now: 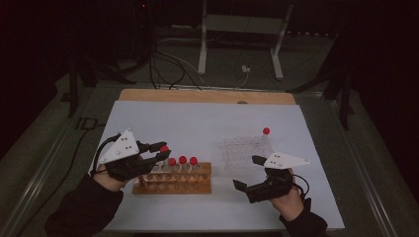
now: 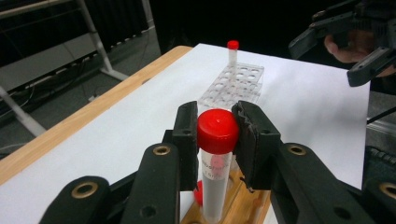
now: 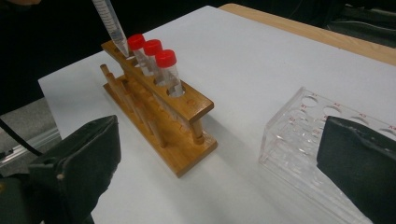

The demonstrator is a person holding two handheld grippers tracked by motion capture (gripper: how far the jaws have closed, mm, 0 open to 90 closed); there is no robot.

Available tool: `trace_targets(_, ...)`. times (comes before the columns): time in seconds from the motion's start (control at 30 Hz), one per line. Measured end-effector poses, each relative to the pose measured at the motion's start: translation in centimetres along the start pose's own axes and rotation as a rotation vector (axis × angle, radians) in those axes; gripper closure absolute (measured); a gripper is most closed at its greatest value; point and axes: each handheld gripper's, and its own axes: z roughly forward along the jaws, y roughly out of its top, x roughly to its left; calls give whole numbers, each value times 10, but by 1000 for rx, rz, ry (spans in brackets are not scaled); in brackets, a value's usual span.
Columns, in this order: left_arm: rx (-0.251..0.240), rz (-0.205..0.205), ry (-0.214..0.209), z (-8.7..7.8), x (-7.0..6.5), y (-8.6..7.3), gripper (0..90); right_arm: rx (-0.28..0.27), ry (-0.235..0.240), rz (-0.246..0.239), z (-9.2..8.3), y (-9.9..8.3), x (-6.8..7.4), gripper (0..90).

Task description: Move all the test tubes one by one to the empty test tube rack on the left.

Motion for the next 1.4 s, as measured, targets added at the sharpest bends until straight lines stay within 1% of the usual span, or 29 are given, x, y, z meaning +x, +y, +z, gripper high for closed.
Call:
trace_targets(0.07, 7, 3, 17, -3, 1, -3, 720, -1, -2, 3, 0, 0, 0, 0)
trace_targets(0.13, 0, -6, 29, -6, 4, -7, 719, -2, -5, 3, 0, 0, -1, 0)
trace_targets(0.17, -1, -5, 37, -7, 5, -9, 719, -1, -4, 3, 0, 0, -1, 0)
trace_targets(0.23, -18, -23, 42, -8, 8, -13, 719, -1, -6, 1, 0, 0, -1, 0)
trace_targets(0.27, -24, -25, 49, -8, 9, -15, 719, 0, -4, 2, 0, 0, -1, 0)
trace_targets(0.33, -30, -36, 46, -7, 11, -18, 719, -1, -7, 2, 0, 0, -1, 0)
trace_targets(0.37, -37, -37, 50, -6, 11, -20, 719, 0, -7, 1, 0, 0, -1, 0)
trace_targets(0.47, -47, -46, 42, -1, 11, -25, 719, 0, -7, 5, 0, 0, -1, 0)
trace_targets(0.7, -33, -61, 25, 10, 12, -39, 719, 3, -9, 4, 0, -1, -2, 0)
trace_targets(0.73, -30, -62, 29, 12, 13, -42, 719, 4, -11, 3, 0, -1, -2, 0)
trace_targets(0.87, -36, -91, 13, 16, 15, -52, 719, 7, -8, 3, 0, -2, -3, 0)
trace_targets(1.1, 0, -101, 12, 25, 15, -66, 719, 8, -6, 6, 1, -2, -3, 0)
trace_targets(1.13, 5, -104, 6, 26, 15, -67, 718, 7, -5, 7, 1, -2, -3, 0)
trace_targets(1.17, 13, -100, 9, 27, 15, -69, 718, 7, -5, 6, 1, -2, -3, 0)
trace_targets(1.23, 29, -103, 8, 29, 14, -72, 718, 7, -5, 7, 0, -2, -3, 0)
trace_targets(1.27, 36, -99, 15, 29, 13, -73, 718, 6, -6, 9, 0, -2, -3, 0)
trace_targets(1.4, 63, -99, 12, 32, 12, -77, 717, 7, -4, 10, 1, -2, -4, 0)
